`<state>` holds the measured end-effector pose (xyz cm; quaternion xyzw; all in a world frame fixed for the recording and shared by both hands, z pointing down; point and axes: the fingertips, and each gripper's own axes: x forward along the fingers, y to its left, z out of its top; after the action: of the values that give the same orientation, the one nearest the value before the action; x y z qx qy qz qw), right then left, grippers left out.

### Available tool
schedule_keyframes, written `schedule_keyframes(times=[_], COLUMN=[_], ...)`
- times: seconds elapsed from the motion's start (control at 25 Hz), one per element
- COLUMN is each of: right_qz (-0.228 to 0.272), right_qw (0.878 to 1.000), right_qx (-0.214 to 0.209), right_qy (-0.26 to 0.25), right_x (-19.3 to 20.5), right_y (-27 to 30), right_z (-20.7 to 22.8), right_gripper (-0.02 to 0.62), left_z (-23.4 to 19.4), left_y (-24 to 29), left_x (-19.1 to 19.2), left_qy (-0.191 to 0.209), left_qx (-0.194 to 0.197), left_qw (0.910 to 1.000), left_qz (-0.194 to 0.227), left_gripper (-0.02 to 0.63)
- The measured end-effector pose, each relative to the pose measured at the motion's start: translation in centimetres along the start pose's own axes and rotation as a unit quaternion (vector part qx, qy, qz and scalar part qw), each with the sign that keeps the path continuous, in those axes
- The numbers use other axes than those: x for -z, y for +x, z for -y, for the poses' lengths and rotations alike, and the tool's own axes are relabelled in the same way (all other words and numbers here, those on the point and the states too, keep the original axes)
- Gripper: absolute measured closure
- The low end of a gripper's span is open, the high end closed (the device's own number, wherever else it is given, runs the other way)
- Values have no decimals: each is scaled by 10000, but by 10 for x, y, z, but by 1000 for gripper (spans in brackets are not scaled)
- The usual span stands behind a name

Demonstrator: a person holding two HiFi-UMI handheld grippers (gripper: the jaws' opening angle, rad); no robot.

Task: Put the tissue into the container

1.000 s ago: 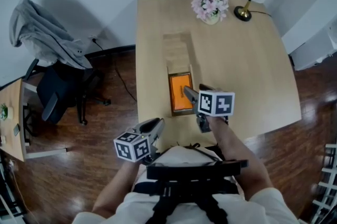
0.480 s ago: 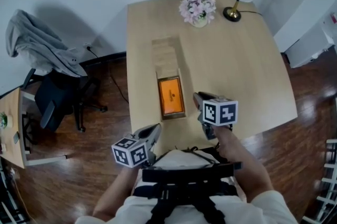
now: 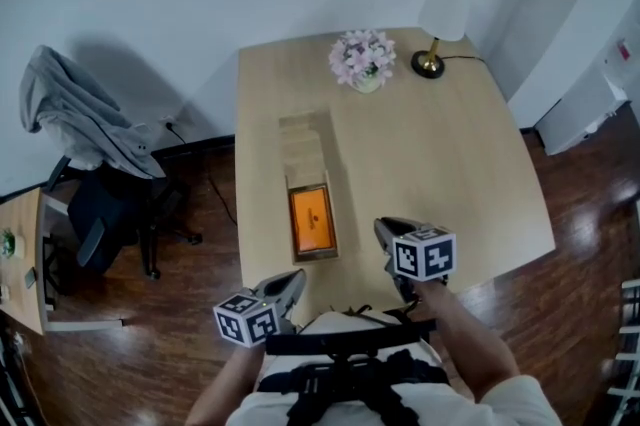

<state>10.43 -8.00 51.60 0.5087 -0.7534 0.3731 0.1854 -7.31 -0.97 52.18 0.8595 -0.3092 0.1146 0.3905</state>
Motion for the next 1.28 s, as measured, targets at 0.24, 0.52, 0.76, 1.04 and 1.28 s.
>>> schedule_keyframes(times=[0.24, 0.52, 0.76, 1.04, 1.28], right_qz=[-26, 26, 29, -20, -67], right_qw=[10000, 10000, 9997, 9995, 9991], right_qx=[-26, -37, -218, -325, -283], right_qy=[93, 61, 102, 38, -311], right_x=[7, 15, 25, 33, 36], right_y=[-20, -40, -44, -44, -47], right_z=[20, 29, 23, 18, 16], right_gripper=[558, 592, 592, 592, 592], left_z=[21, 34, 51, 59, 64], left_y=[16, 26, 24, 30, 35], left_x=[-4, -10, -15, -5, 2], left_qy=[128, 300, 407, 488, 515], left_qx=[114, 132, 385, 379, 458], left_qw=[9999, 9995, 9984, 9977, 9968], left_qz=[14, -8, -53, -268, -399], left_gripper=[604, 604, 604, 604, 604])
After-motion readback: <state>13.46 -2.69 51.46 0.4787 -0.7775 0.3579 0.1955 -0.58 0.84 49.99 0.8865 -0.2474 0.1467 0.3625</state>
